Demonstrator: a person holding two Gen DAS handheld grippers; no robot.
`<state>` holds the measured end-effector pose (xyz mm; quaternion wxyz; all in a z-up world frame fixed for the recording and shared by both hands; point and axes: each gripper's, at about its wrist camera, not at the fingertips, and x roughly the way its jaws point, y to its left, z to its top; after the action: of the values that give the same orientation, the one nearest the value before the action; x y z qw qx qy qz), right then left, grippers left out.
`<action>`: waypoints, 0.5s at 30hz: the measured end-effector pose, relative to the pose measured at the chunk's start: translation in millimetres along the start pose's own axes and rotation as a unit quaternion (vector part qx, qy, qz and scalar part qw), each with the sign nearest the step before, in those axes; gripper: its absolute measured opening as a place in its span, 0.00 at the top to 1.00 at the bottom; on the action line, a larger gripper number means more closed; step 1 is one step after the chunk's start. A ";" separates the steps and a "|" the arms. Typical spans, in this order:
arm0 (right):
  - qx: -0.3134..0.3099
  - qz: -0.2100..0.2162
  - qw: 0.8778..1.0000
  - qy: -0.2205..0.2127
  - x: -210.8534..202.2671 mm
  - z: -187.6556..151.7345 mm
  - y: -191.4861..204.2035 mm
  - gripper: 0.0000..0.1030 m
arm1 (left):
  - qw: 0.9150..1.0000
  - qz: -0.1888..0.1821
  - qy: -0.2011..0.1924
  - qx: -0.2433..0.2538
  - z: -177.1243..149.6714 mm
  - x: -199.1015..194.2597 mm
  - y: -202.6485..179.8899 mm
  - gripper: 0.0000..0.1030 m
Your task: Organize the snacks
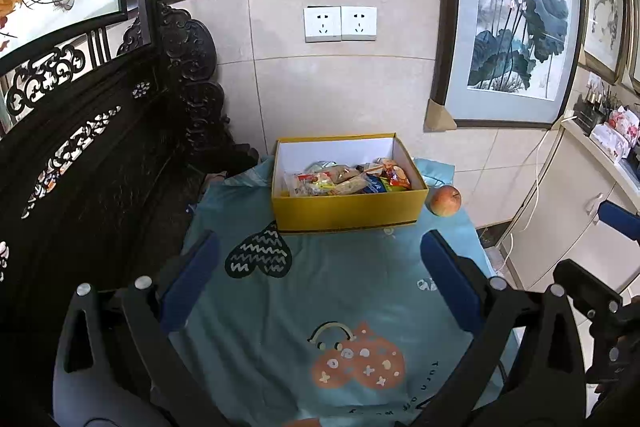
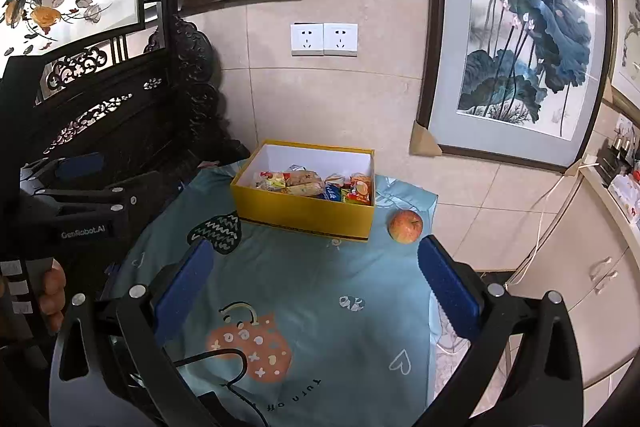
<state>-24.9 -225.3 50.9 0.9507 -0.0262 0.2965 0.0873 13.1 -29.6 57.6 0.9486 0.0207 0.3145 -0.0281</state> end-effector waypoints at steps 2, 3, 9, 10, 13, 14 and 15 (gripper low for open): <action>-0.001 0.000 1.000 0.001 0.7 0.0 0.4 0.01 | 1.000 0.005 -0.002 -0.004 -1.0 0.1 1.7 0.02; -0.001 0.000 1.000 0.001 0.9 -0.1 0.6 0.01 | 1.000 0.010 -0.005 -0.006 -1.9 -0.2 2.6 0.02; 0.001 0.000 1.000 0.001 2.2 -0.6 -0.4 0.01 | 1.000 0.006 -0.021 -0.002 -1.1 -4.2 4.4 0.02; 0.000 -0.001 1.000 0.001 2.4 -0.7 -0.5 0.01 | 1.000 -0.001 -0.019 0.000 0.1 -3.5 4.3 0.02; 0.002 -0.003 1.000 0.000 2.9 -0.6 -1.4 0.01 | 1.000 -0.013 -0.015 -0.001 1.7 -1.4 4.0 0.02; 0.003 -0.004 1.000 0.001 3.0 -0.7 -1.4 0.01 | 1.000 -0.014 -0.014 -0.004 1.7 -0.3 3.8 0.02; 0.004 -0.005 1.000 0.001 3.1 -0.7 -1.9 0.01 | 1.000 -0.015 -0.012 -0.007 1.2 1.2 5.1 0.02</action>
<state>-22.4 -226.8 48.5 0.9510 -0.0241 0.2973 0.0817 15.0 -24.6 58.0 0.9518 0.0087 0.3038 -0.0404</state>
